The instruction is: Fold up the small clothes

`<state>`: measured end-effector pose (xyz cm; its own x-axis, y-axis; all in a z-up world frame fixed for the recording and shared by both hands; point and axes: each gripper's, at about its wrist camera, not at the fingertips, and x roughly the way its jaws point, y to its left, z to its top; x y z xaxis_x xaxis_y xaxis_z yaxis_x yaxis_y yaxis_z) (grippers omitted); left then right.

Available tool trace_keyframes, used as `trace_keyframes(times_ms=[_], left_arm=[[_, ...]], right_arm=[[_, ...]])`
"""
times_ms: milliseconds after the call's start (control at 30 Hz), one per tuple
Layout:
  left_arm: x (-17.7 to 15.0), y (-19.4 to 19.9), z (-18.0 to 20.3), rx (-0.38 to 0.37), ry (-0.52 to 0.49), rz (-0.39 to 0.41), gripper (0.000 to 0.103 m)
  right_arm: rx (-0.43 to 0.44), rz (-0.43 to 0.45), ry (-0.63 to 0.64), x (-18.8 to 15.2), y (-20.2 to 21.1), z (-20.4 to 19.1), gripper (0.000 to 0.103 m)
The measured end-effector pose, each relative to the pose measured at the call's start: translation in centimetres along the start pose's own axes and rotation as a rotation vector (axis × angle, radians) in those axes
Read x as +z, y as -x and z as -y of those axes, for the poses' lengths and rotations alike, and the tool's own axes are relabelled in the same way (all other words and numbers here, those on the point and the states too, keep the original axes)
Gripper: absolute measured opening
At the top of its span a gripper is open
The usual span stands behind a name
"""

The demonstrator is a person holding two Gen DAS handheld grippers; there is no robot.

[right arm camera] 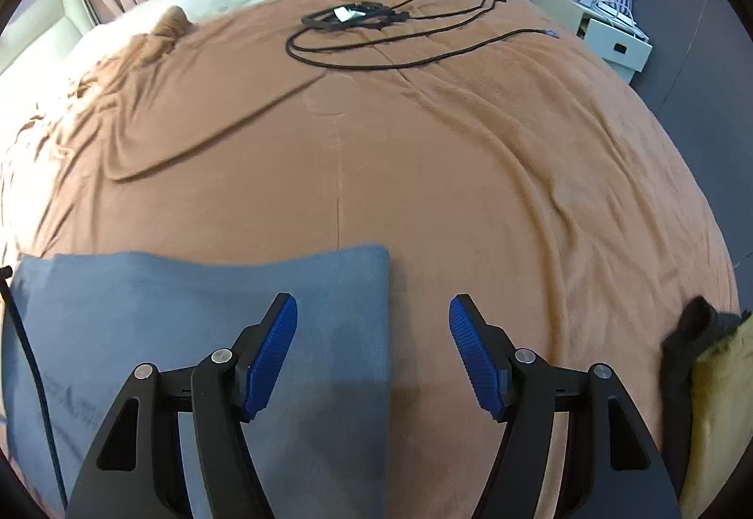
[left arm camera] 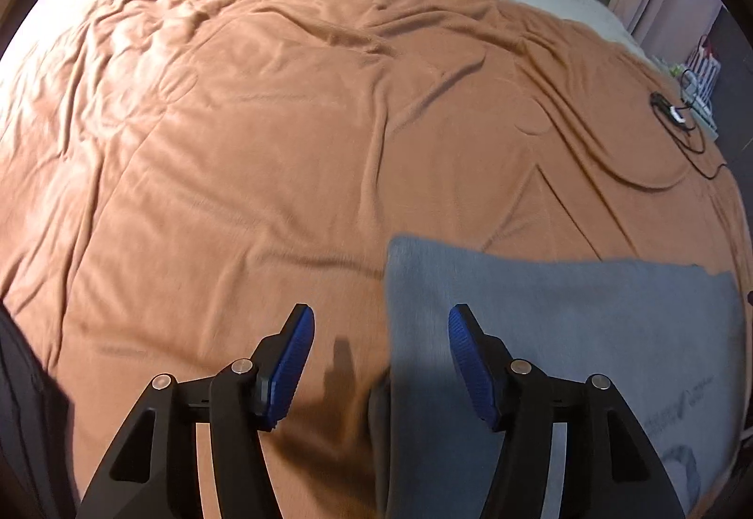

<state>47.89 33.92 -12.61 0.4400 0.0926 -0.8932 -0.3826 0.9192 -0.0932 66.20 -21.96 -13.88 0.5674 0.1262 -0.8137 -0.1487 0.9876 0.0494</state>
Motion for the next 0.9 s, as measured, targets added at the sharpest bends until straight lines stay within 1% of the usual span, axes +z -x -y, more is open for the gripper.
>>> trace_keyframes(times_ms=[133,200,300,433,567,700,800,900], left_arm=[[-2.4,2.4,-0.6,-0.010,0.017,-0.002,0.062],[-3.5,3.3,-0.7,-0.024,0.030,-0.005,0.062],[-5.4,4.7,-0.8,-0.043,0.042,-0.003,0.062],[-8.1,6.2,-0.6,-0.070,0.049,-0.006,0.062],[-10.6,7.2,-0.7,-0.086,0.063,-0.007,0.062],[-13.6,7.7,-0.7,-0.081,0.068,-0.015,0.062],[-15.7,8.0,-0.8,-0.088,0.079,-0.019,0.062],[-17.9,8.3,-0.8,-0.078,0.071,-0.025,0.061]], right_arm=[[0.014,0.017,-0.010,-2.1,2.7,0.8,0.066],[0.017,0.017,-0.017,-3.4,4.1,1.1,0.066],[0.045,0.013,-0.028,-4.7,5.9,1.5,0.066],[0.051,0.017,-0.044,-6.4,7.8,1.9,0.066],[0.064,0.018,-0.065,-8.8,9.8,2.6,0.066],[0.066,0.015,-0.062,-11.2,11.1,3.0,0.066],[0.085,0.003,-0.083,-13.2,11.8,3.5,0.066],[0.096,-0.003,-0.098,-14.4,12.4,4.1,0.066]])
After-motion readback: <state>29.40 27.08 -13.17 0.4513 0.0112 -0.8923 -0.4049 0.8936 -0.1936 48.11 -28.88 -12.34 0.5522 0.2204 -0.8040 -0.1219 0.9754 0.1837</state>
